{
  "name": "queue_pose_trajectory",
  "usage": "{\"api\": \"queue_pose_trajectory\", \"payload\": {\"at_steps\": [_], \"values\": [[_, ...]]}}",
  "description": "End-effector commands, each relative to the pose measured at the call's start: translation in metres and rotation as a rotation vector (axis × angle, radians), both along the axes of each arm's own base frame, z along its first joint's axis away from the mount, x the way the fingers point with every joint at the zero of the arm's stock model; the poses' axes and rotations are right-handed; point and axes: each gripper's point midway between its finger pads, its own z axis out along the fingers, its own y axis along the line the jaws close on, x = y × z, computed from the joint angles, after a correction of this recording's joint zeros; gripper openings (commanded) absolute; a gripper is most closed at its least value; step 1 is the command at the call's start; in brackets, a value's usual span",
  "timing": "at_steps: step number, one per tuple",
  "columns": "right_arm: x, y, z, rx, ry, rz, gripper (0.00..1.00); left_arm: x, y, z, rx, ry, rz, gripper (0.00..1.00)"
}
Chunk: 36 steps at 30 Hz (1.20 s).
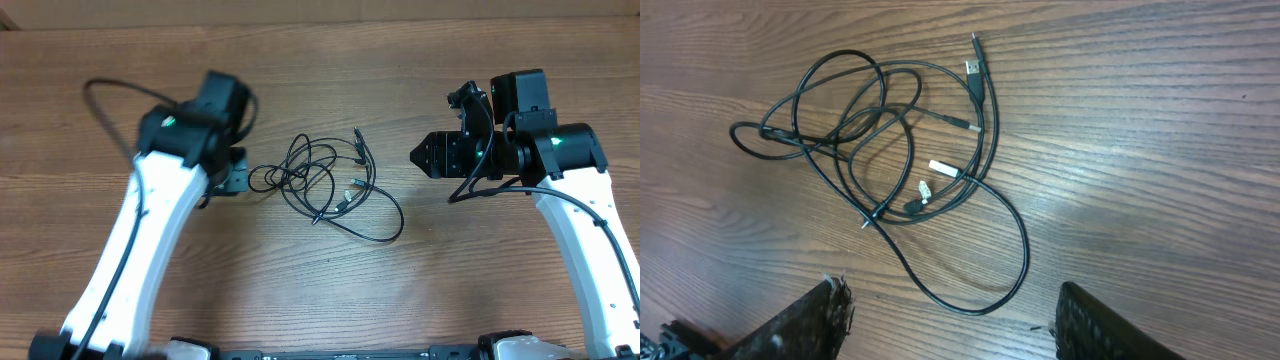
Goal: Untangle cables
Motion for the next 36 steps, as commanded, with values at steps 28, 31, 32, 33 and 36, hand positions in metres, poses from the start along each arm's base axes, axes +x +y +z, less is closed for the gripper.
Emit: {"api": "queue_pose_trajectory", "payload": {"at_steps": [28, 31, 32, 33, 36], "values": [[0.002, -0.002, 0.003, -0.004, -0.011, -0.007, 0.65, 0.062, -0.050, -0.135, -0.665, -0.136, -0.354, 0.61], [0.002, -0.001, 0.003, -0.004, -0.010, -0.007, 0.65, 0.062, -0.061, -0.146, -0.737, -0.108, -0.360, 0.52], [0.002, -0.001, 0.003, -0.004, -0.010, -0.007, 0.65, 0.062, -0.060, -0.148, -0.735, -0.104, -0.358, 0.44], [0.002, -0.002, 0.003, -0.004, -0.011, -0.007, 0.65, 0.063, -0.060, -0.149, -0.733, -0.105, -0.358, 0.34], [0.002, -0.002, 0.003, -0.004, -0.011, -0.007, 0.65, 0.067, -0.060, -0.146, -0.732, -0.125, -0.364, 0.06]]}}
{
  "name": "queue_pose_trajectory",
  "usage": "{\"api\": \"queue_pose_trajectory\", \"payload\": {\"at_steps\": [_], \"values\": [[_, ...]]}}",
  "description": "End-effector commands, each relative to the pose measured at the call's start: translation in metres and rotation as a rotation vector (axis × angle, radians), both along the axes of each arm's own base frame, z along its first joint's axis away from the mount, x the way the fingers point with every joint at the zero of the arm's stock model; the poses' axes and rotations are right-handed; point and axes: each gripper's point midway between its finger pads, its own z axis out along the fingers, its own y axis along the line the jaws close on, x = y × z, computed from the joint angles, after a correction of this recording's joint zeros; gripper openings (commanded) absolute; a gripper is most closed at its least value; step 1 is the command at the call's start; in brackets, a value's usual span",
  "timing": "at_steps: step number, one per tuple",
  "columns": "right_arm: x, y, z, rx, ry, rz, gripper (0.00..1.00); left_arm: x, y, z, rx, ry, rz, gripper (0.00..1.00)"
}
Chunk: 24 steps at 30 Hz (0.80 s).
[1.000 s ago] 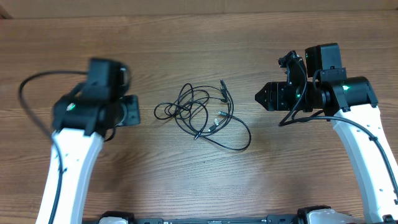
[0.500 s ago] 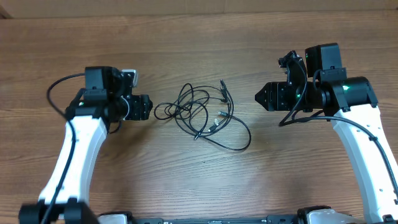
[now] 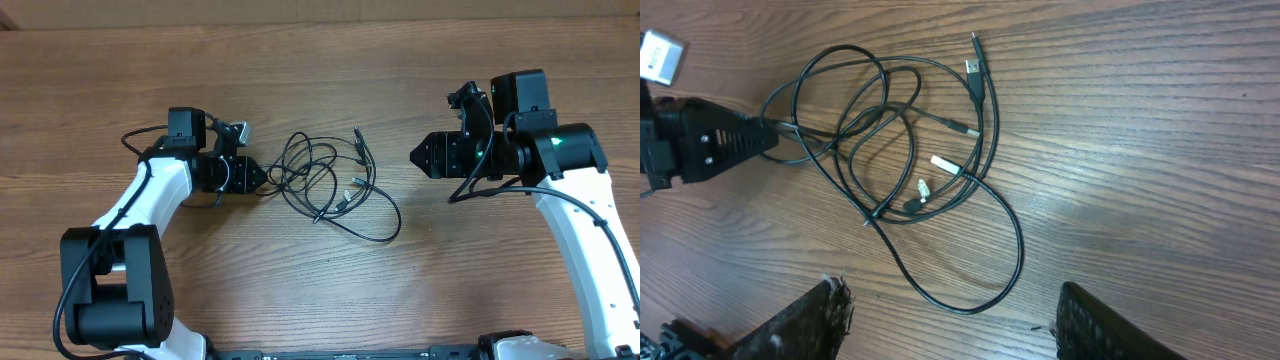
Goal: Untangle cables
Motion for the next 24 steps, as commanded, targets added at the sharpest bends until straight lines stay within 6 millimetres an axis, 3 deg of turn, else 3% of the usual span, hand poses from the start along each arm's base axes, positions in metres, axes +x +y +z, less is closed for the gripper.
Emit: {"api": "queue_pose_trajectory", "payload": {"at_steps": [1, 4, 7, 10, 12, 14, 17, 20, 24], "values": [[0.002, -0.001, 0.003, -0.004, -0.013, -0.007, 0.65, 0.003, -0.010, 0.007, -0.048, -0.021, -0.025, 0.04], [0.003, -0.001, 0.003, -0.004, -0.013, -0.007, 0.65, 0.012, -0.012, 0.021, -0.070, -0.027, -0.009, 0.04], [0.003, -0.001, 0.003, -0.003, -0.016, -0.007, 0.68, 0.022, -0.026, 0.060, -0.174, -0.057, -0.047, 0.04], [0.006, 0.002, 0.006, 0.017, -0.030, 0.002, 0.73, 0.034, -0.043, 0.118, -0.304, -0.120, -0.105, 0.04], [0.008, 0.017, 0.017, 0.105, -0.060, 0.047, 0.78, 0.038, -0.059, 0.180, -0.448, -0.191, -0.184, 0.04], [0.013, 0.028, 0.027, 0.167, -0.097, 0.082, 0.80, 0.038, -0.070, 0.224, -0.536, -0.242, -0.240, 0.04], [0.018, 0.043, 0.044, 0.256, -0.156, 0.138, 0.80, 0.037, -0.083, 0.269, -0.578, -0.285, -0.276, 0.04], [0.021, 0.053, 0.058, 0.324, -0.206, 0.187, 0.80, 0.033, -0.098, 0.294, -0.530, -0.340, -0.308, 0.04], [0.022, 0.056, 0.062, 0.348, -0.208, 0.185, 0.80, 0.026, -0.113, 0.294, -0.347, -0.367, -0.274, 0.04]]}}
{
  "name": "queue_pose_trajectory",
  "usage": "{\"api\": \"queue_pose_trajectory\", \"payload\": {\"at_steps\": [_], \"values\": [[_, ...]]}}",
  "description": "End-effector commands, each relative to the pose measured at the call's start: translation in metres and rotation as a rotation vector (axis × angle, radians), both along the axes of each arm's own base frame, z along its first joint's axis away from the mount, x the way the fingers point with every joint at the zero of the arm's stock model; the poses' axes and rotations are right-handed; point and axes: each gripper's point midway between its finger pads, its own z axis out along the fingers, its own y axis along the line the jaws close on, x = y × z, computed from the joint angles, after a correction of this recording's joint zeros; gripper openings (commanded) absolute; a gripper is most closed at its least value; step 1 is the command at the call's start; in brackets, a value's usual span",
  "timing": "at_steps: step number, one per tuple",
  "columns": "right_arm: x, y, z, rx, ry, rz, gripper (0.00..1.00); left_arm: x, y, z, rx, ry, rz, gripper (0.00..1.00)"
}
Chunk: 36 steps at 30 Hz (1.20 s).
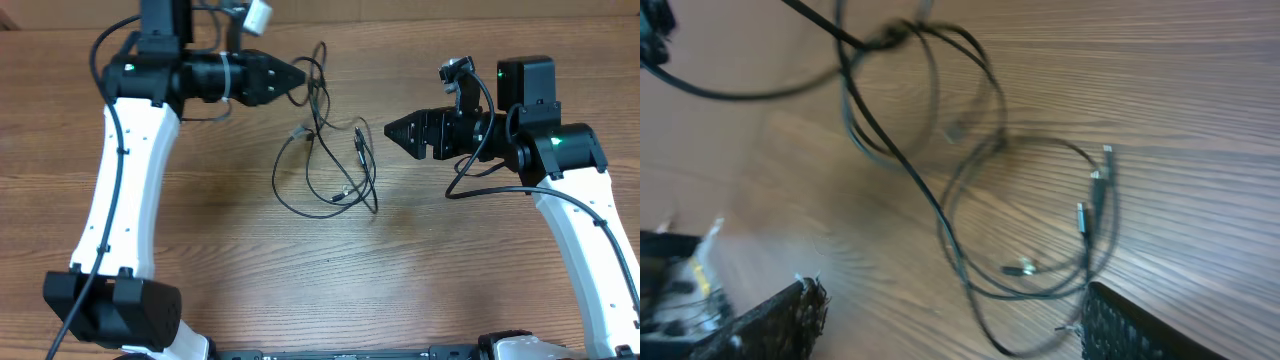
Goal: Untangle cables
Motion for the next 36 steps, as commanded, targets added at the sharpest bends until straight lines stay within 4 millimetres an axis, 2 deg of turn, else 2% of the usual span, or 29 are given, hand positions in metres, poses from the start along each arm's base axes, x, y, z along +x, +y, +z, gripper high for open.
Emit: {"api": "queue_pose_trajectory", "payload": {"at_steps": [1, 4, 8, 14, 17, 18, 21, 22, 27, 29, 34, 36], "values": [[-0.006, 0.011, 0.011, 0.069, 0.010, 0.041, 0.80, -0.013, -0.016, 0.015, 0.128, -0.072, 0.049, 0.04], [-0.011, 0.021, 0.013, 0.081, 0.007, 0.075, 0.81, -0.027, -0.033, 0.022, 0.182, -0.123, 0.043, 0.04], [-0.019, 0.040, 0.014, 0.080, -0.006, 0.131, 0.81, -0.047, -0.050, 0.041, 0.171, -0.191, 0.003, 0.04], [-0.019, 0.051, -0.001, -0.024, -0.005, 0.102, 0.76, -0.074, -0.060, 0.072, 0.100, -0.249, -0.044, 0.04], [-0.007, 0.043, -0.016, -0.079, 0.060, -0.037, 0.71, -0.086, -0.059, 0.086, 0.067, -0.274, -0.068, 0.04], [-0.002, 0.039, -0.022, -0.095, 0.085, -0.091, 0.66, -0.089, -0.058, 0.090, 0.064, -0.284, -0.067, 0.04], [0.008, 0.029, -0.037, -0.112, 0.164, -0.219, 0.41, -0.097, -0.055, 0.100, 0.056, -0.313, -0.064, 0.04], [0.010, 0.029, -0.041, -0.106, 0.187, -0.242, 0.37, -0.100, -0.053, 0.103, 0.055, -0.328, -0.066, 0.04], [0.015, 0.030, -0.052, -0.103, 0.236, -0.275, 0.04, -0.101, -0.047, 0.105, 0.081, -0.351, -0.034, 0.04], [0.016, 0.023, -0.056, -0.120, 0.251, -0.325, 0.04, -0.098, -0.043, 0.102, 0.110, -0.350, -0.002, 0.04], [0.016, -0.020, -0.075, -0.249, 0.320, -0.595, 0.04, -0.086, -0.021, 0.094, 0.167, -0.320, 0.085, 0.04], [0.015, -0.022, -0.076, -0.255, 0.325, -0.606, 0.04, -0.081, -0.010, 0.093, 0.175, -0.309, 0.117, 0.04]]}}
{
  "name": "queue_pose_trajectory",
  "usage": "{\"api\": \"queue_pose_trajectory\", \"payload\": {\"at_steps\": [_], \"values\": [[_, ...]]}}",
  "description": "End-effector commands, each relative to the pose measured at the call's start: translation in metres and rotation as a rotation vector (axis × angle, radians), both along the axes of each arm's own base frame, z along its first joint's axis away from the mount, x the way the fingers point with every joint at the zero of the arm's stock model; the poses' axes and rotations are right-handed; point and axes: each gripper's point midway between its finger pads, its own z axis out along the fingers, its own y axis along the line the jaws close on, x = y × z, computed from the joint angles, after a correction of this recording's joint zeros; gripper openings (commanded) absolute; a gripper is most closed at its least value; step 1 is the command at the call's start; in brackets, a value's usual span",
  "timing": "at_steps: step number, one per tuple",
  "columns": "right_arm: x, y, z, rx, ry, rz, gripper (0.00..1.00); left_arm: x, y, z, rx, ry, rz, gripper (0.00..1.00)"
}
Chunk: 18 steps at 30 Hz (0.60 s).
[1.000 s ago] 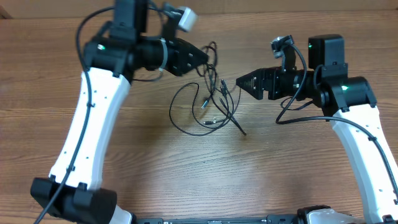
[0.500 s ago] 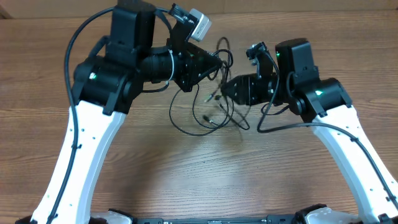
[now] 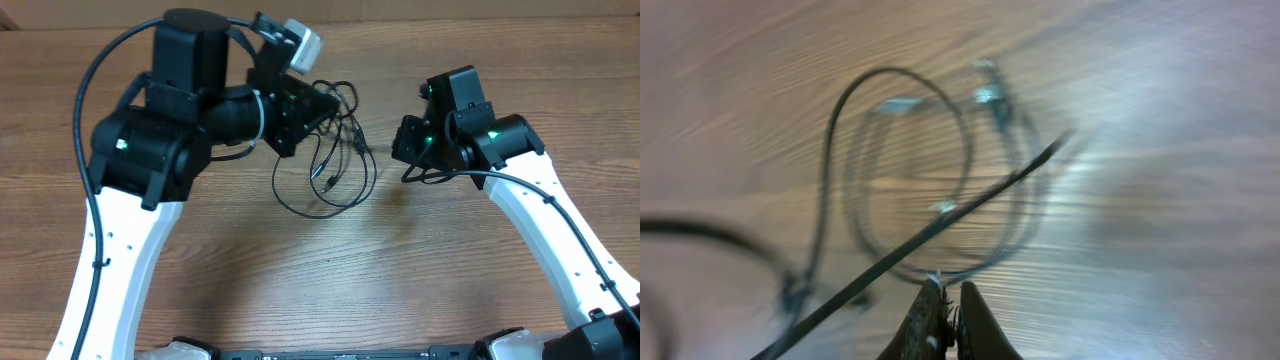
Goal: Untangle cables
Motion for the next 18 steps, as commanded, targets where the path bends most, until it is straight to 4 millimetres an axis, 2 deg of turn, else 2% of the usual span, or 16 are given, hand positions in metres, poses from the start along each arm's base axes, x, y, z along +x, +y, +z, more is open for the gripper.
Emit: {"api": "queue_pose_trajectory", "payload": {"at_steps": [1, 2, 3, 4, 5, 7, 11, 15, 18], "values": [[0.009, -0.012, 0.004, -0.034, -0.027, -0.098, 0.05, 0.005, 0.024, 0.018, 0.004, -0.061, 0.079, 0.04], [0.008, -0.005, 0.006, -0.009, -0.034, -0.050, 0.09, 0.006, 0.027, 0.018, 0.005, -0.057, 0.085, 0.04], [0.007, 0.008, 0.011, 0.029, -0.055, 0.038, 0.19, 0.006, 0.028, 0.016, 0.007, -0.051, 0.088, 0.04], [0.005, 0.024, 0.018, 0.081, -0.089, 0.159, 0.24, 0.006, 0.028, 0.016, 0.009, -0.049, 0.088, 0.04], [0.001, 0.041, 0.027, 0.142, -0.131, 0.289, 0.36, 0.006, 0.028, 0.015, 0.015, -0.055, 0.082, 0.04], [-0.011, 0.069, 0.047, 0.266, -0.213, 0.504, 0.47, 0.006, 0.028, 0.014, 0.020, -0.056, 0.078, 0.04], [-0.021, 0.094, 0.078, 0.428, -0.310, 0.660, 0.52, 0.004, 0.028, 0.011, 0.023, -0.040, 0.076, 0.04], [-0.024, 0.105, 0.099, 0.518, -0.379, 0.735, 0.53, -0.002, 0.024, 0.010, 0.013, -0.022, 0.049, 0.04], [-0.029, 0.110, 0.106, 0.558, -0.397, 0.771, 0.53, -0.004, 0.021, 0.010, 0.013, -0.023, 0.039, 0.04]]}}
